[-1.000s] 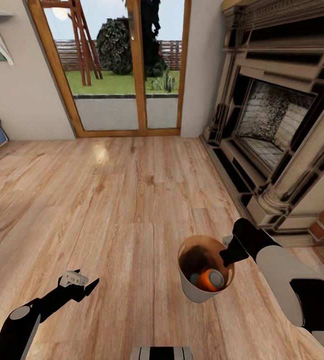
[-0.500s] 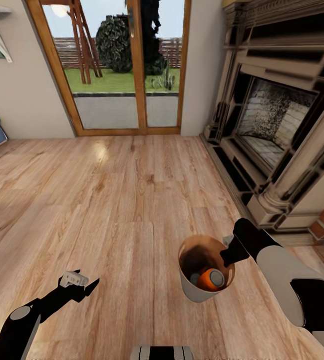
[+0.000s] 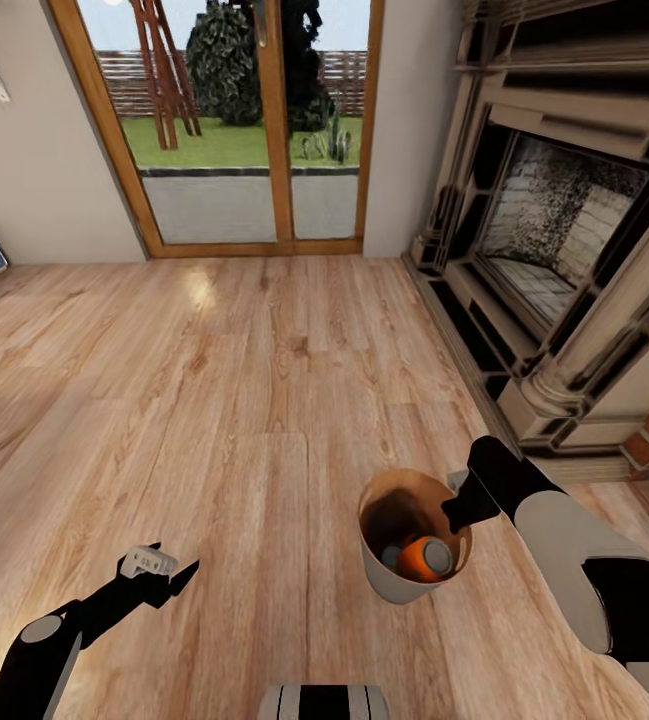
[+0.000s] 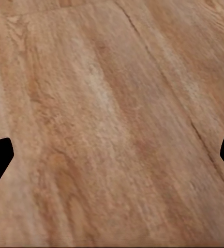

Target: Put the three can of soda from the living room inside the tash can in the kitchen.

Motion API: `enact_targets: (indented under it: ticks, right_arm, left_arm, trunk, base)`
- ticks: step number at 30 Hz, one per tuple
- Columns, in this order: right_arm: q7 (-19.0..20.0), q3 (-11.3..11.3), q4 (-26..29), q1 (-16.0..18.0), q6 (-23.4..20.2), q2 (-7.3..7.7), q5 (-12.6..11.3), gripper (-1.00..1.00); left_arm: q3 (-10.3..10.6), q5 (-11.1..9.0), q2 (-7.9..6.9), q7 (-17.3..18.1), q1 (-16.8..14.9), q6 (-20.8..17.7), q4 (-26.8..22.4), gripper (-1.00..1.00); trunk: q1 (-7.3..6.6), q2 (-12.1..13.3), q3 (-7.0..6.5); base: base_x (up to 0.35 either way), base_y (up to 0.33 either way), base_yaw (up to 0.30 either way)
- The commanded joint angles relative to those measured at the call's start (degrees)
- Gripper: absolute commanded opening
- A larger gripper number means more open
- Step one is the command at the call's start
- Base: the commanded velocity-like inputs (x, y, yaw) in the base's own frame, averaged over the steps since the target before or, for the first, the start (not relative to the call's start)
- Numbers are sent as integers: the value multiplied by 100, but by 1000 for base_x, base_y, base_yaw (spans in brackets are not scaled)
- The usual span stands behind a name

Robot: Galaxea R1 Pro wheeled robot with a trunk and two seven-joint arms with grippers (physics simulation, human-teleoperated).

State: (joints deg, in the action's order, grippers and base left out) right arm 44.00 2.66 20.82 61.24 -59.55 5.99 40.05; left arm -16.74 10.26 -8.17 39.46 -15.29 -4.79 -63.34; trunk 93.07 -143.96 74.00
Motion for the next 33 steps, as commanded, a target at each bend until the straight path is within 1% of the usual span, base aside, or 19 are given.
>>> enact_targets:
  ticks: [1, 6, 12, 20, 26, 31, 33]
  right_arm:
    - [1, -20, 0, 2, -45, -1, -139, -100]
    - [16, -26, 15, 2, -45, -1, -138, -100]
    - [20, -25, 17, 2, -45, -1, -138, -100]
    - [21, -20, 13, 2, -45, -1, -135, -100]
    - [24, -20, 18, 2, -45, -1, -130, -100]
    - [28, -20, 17, 1, -45, -1, -129, -100]
    - [34, -20, 18, -1, -45, 0, -129, -100]
  left_arm:
    - [1, -2, 0, 0, 0, 17, 21, 100]
    - [3, -5, -1, 0, 0, 90, 140, 100]
    - [4, -6, -1, 0, -2, 108, 178, 100]
    - [4, -9, -1, 0, -1, 110, 187, 100]
    - [4, 6, -1, 0, -2, 110, 192, 100]
    - [4, 5, -1, -1, -2, 112, 193, 100]
    - [4, 8, -1, -8, -2, 112, 195, 100]
  trunk:
    - [-1, 0, -1]
    - [-1, 0, -1]
    - [15, -8, 132]
    - [15, -8, 132]
    - [30, -16, 265]
    - [30, -16, 265]
    - [35, -19, 310]
  base:
    - [0, 0, 0]
    - [0, 0, 0]
    - [0, 0, 0]
    - [0, 0, 0]
    - [0, 0, 0]
    - [0, 0, 0]
    - [0, 0, 0]
